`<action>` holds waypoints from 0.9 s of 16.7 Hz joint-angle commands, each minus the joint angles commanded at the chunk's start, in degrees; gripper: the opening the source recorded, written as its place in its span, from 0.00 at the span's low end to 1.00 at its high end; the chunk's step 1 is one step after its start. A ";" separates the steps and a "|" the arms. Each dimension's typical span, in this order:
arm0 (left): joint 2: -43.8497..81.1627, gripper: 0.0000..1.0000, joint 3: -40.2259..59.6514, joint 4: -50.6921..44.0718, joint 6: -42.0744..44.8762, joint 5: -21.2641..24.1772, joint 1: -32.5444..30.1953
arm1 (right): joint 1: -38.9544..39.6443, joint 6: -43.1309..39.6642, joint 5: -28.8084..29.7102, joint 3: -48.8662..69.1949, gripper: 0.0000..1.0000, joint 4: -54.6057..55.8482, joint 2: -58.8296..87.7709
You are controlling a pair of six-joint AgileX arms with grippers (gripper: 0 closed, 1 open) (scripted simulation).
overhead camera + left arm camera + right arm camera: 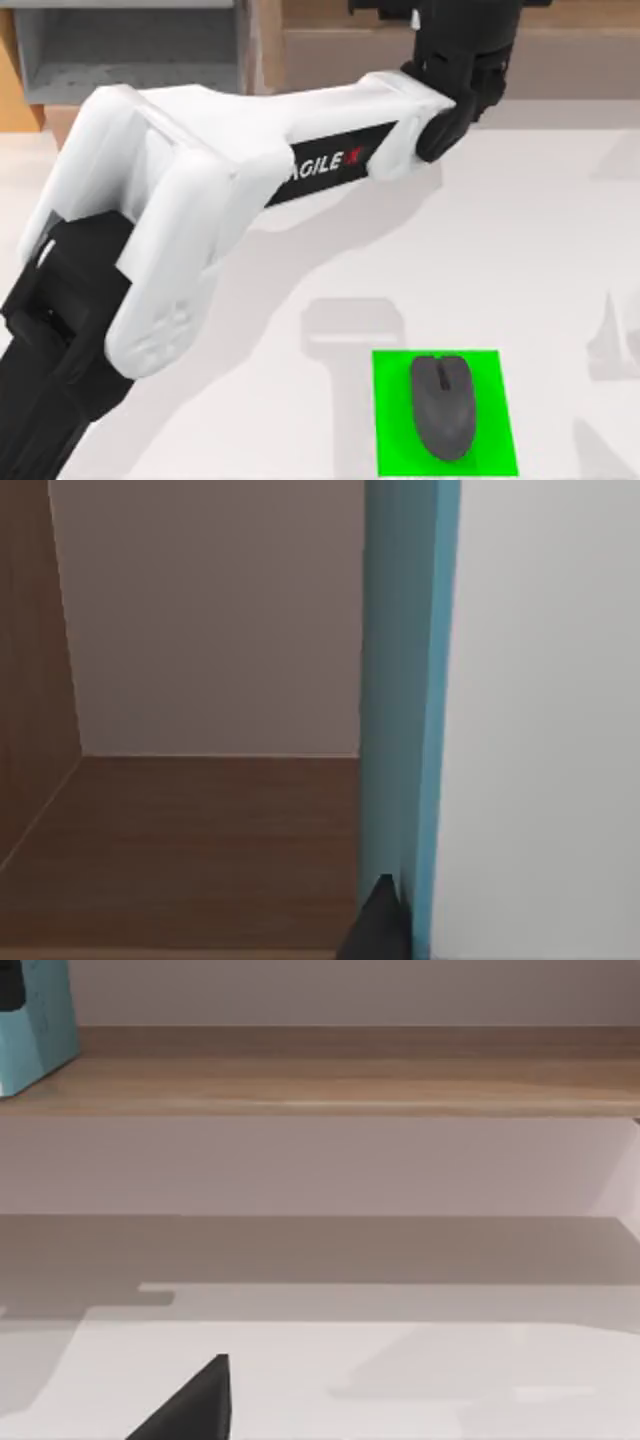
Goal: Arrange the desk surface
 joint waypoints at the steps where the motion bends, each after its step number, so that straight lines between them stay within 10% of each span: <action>1: -0.75 0.00 -1.08 0.29 0.04 -0.29 -0.26 | 0.00 0.00 0.00 0.00 1.00 0.00 0.00; 15: -8.44 0.00 -11.73 3.98 0.58 -1.54 -2.44 | 0.00 0.00 0.00 0.00 1.00 0.00 0.00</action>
